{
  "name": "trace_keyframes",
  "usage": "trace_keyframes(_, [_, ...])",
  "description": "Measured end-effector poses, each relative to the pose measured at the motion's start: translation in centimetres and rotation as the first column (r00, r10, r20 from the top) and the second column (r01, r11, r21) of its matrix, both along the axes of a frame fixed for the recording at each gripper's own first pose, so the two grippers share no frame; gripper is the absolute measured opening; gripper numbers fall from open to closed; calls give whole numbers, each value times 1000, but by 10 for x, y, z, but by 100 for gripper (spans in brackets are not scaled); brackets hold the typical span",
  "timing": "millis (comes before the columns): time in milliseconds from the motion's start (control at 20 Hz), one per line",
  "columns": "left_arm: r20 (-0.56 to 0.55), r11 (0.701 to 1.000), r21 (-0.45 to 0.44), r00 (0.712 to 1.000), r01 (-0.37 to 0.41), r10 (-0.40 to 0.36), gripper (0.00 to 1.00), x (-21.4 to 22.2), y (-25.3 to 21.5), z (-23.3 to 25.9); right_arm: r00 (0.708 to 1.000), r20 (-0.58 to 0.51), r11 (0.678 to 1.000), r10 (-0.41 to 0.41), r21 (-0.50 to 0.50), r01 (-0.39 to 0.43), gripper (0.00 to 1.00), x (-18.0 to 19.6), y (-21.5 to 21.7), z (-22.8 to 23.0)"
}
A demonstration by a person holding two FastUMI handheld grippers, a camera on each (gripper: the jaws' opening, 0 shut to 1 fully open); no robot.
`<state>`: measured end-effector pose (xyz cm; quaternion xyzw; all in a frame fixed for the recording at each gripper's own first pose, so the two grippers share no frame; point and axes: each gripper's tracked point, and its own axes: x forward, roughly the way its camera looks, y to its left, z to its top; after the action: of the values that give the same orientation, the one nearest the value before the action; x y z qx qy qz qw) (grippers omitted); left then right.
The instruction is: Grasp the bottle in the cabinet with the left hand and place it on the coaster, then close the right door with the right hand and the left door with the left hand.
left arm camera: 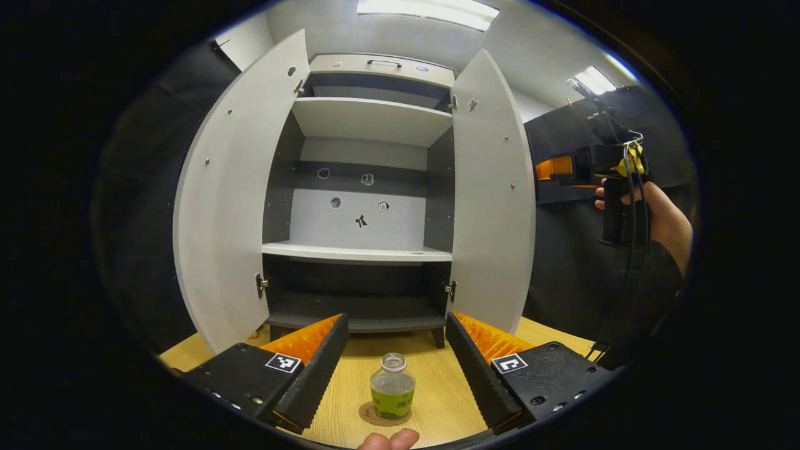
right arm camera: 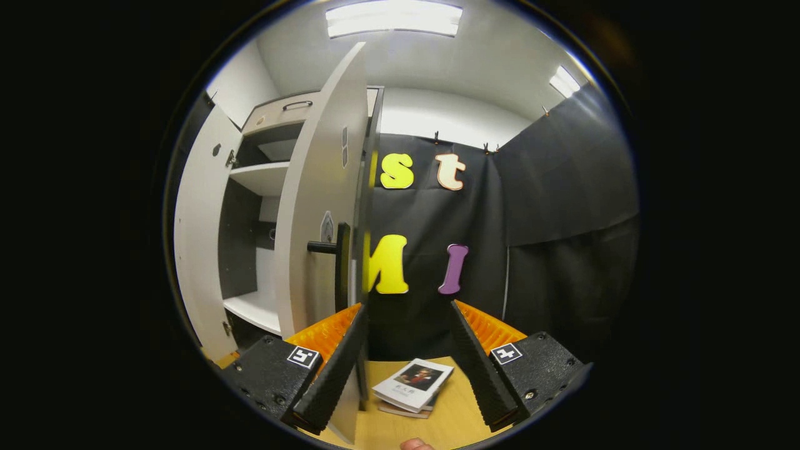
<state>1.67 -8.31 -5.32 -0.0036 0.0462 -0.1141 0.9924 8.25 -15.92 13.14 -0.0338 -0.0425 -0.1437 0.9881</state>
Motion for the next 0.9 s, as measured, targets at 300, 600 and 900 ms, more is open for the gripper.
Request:
trace_keyframes(300, [-10,998,8,998,-63,63,95,-4,20,-6,987,-27,988,157,-2,-157,82,22,56,-6])
trace_keyframes(600, [13,992,8,992,-123,123,95,-5,38,1,964,-14,964,267,13,-267,82,56,103,-13])
trace_keyframes(900, [-3,989,-1,989,-151,151,95,-13,46,-2,952,-29,953,304,21,-304,83,74,118,-19])
